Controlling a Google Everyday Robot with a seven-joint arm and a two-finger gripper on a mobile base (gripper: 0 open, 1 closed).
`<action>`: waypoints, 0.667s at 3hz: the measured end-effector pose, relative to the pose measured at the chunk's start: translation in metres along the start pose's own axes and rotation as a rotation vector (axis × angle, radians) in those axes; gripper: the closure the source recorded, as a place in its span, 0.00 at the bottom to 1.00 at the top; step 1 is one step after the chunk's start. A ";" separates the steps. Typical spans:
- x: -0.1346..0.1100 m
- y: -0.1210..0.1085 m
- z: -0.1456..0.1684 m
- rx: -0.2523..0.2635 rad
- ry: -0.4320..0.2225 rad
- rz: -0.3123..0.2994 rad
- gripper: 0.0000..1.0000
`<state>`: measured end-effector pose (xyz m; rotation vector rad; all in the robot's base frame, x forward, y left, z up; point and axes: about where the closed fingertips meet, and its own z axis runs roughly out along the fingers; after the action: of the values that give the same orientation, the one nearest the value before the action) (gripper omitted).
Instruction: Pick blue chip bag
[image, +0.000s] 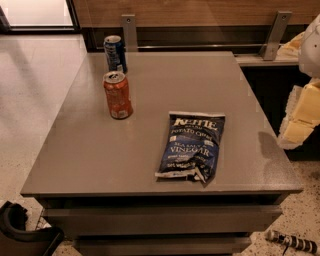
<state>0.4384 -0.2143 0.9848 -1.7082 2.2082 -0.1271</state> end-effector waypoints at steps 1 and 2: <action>0.000 0.000 0.000 0.000 0.000 0.000 0.00; -0.014 0.001 0.034 -0.065 -0.073 -0.011 0.00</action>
Offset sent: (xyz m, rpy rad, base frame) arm 0.0398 0.0557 -0.0931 0.2496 0.1477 0.1423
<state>0.4512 -0.1959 0.9558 -1.7308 2.1726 0.0045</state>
